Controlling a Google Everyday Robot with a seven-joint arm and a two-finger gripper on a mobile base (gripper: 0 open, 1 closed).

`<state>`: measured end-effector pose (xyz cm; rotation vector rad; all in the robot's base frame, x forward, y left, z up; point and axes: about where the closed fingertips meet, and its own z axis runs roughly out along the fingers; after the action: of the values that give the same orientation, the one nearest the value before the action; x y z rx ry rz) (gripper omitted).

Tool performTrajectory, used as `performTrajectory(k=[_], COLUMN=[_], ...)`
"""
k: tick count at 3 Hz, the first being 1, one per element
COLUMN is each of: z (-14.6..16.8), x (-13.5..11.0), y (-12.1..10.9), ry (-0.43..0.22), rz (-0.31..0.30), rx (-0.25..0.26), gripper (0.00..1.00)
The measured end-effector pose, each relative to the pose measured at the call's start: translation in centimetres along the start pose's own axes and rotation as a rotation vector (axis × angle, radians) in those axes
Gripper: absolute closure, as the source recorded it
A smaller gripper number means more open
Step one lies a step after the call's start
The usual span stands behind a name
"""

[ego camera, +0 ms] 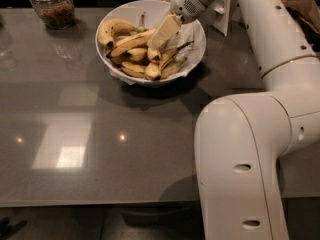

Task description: Pick banana from white bowl

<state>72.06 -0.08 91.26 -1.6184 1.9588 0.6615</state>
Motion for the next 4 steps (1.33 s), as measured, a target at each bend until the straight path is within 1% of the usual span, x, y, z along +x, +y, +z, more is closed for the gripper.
performTrajectory(k=[2,3,4], z=[-0.5,-2.4,-3.9], x=[-0.4,-0.7,-1.0], y=[0.1,0.2,0.7], ry=[0.000,-0.015,-0.030], rz=[0.000,0.004,-0.005], rx=[0.001,0.034,0.054], gripper=[0.96,1.00,1.00])
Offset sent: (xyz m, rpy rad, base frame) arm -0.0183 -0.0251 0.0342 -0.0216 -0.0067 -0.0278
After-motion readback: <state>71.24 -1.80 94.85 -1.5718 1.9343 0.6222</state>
